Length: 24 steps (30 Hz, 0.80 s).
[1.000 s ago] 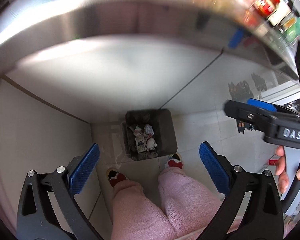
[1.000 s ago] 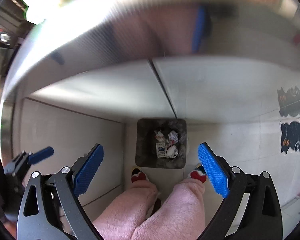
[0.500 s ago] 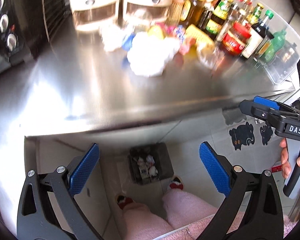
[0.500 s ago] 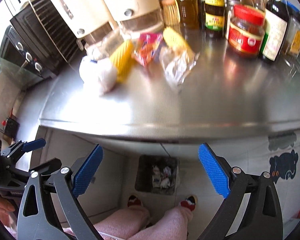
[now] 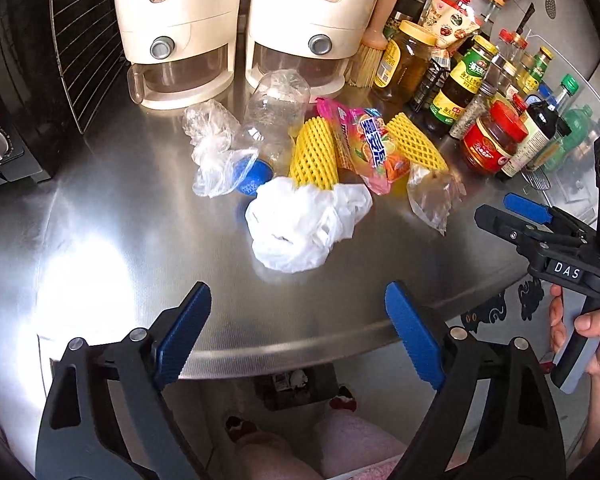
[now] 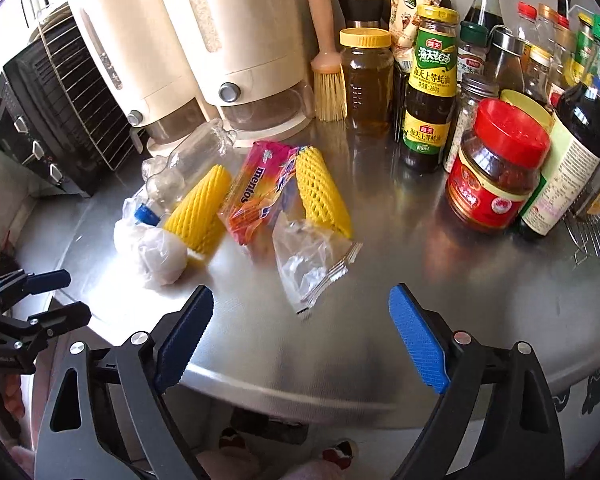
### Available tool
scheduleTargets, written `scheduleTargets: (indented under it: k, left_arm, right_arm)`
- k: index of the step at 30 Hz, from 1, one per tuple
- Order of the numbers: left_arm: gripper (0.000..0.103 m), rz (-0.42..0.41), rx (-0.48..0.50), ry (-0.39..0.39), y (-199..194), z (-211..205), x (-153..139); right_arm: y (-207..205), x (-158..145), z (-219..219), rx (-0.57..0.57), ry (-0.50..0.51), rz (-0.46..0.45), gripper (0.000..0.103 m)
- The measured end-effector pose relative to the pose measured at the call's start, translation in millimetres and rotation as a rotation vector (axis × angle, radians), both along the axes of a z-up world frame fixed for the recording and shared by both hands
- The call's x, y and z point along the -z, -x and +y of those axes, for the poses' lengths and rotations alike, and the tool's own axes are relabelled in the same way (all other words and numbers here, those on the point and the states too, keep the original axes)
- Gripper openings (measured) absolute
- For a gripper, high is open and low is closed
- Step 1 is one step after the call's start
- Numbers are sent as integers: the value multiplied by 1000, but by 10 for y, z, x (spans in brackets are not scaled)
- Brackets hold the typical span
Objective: Collect trash
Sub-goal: 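Raise both tools back toward the counter trash, then grasp the white plastic bag with the left tool while the right tool grasps a yellow foam net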
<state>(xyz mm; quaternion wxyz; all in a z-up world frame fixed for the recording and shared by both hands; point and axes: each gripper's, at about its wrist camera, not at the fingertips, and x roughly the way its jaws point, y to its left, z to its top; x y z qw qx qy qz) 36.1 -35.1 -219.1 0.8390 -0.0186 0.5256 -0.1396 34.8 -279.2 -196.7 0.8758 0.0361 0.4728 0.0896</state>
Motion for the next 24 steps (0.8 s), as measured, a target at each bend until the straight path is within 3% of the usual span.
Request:
scheduleTargets:
  k: [3,15,17,18,20,21,24]
  left_arm:
    - [79,8,-11,-10,-175,-52,55]
    - [73,69,-41,-21,-502,-148,317]
    - [68,82,-41,-8,-540,-145,374]
    - [65,90,-38,5,-559,-140,400]
    - [39,100,-25,36,-583,-135,434]
    - [34,97,-18,43,-587,-138,435]
    - [18,85,3,48,-564,-157,418]
  right_arm:
    - [-219,100,-11,-27,17,14,80]
    - [-761,386,77,-118,78,40,80]
    - [-828,437,94,-131,79,51,70]
    - [-855,462,102,-139,77,61,57]
    - [-899,506,137,-157,70,68,33]
    - [-908,522,160,-162,78,69,21]
    - [-902,542,177,-157,67,76,15]
